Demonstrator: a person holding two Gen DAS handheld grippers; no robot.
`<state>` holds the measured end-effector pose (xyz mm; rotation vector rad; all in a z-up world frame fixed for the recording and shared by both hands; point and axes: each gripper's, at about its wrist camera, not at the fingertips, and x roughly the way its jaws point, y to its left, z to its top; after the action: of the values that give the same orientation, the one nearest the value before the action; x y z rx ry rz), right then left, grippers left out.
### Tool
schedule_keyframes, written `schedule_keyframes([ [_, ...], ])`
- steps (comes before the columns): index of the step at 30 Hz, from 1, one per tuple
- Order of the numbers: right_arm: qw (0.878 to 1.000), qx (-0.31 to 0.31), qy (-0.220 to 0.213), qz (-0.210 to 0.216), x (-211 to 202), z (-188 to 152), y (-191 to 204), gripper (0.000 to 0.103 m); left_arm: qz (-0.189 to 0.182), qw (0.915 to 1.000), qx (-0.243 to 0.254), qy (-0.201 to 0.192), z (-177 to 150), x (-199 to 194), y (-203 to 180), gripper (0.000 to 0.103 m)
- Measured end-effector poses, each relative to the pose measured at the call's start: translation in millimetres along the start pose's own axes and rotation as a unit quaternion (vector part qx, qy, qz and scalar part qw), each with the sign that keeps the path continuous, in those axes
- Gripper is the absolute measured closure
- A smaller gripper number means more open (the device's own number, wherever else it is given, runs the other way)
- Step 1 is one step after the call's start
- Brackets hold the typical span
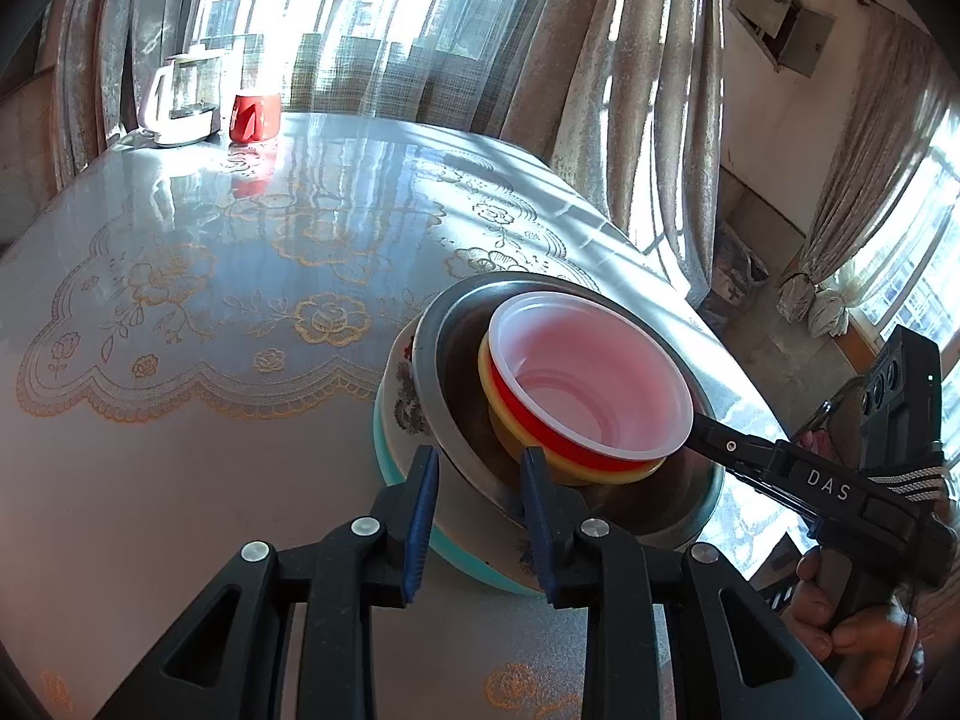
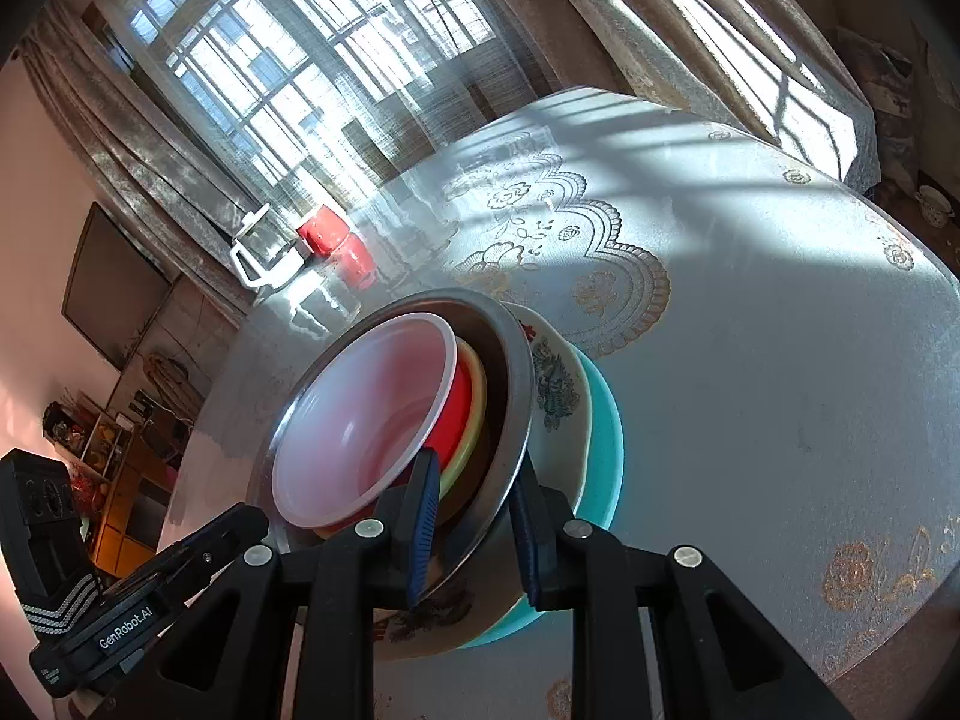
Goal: Organize plates and bowls
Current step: 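Lower the steel bowl onto the plate stack and open both grippers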
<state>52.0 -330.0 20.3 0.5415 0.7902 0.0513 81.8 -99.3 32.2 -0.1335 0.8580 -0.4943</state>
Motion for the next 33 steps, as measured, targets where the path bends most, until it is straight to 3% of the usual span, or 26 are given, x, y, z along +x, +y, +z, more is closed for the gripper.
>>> schedule_keyframes([
  [13, 0.999, -0.004, -0.034, -0.014, -24, -6, 3, 0.078, 0.029, 0.9989, 0.005, -0.037, -9, -21, 0, 0.064],
  [23, 0.994, -0.054, -0.069, -0.067, -33, -12, 26, 0.071, 0.095, 0.9934, 0.002, -0.064, -18, -35, 11, 0.056],
  [29, 0.984, -0.086, -0.102, -0.115, -41, -27, 44, 0.067, 0.152, 0.9851, 0.0, -0.08, -27, -39, 18, 0.051],
  [33, 0.977, -0.121, -0.116, -0.134, -43, -42, 60, 0.065, 0.167, 0.9821, 0.002, -0.088, -31, -41, 21, 0.048],
])
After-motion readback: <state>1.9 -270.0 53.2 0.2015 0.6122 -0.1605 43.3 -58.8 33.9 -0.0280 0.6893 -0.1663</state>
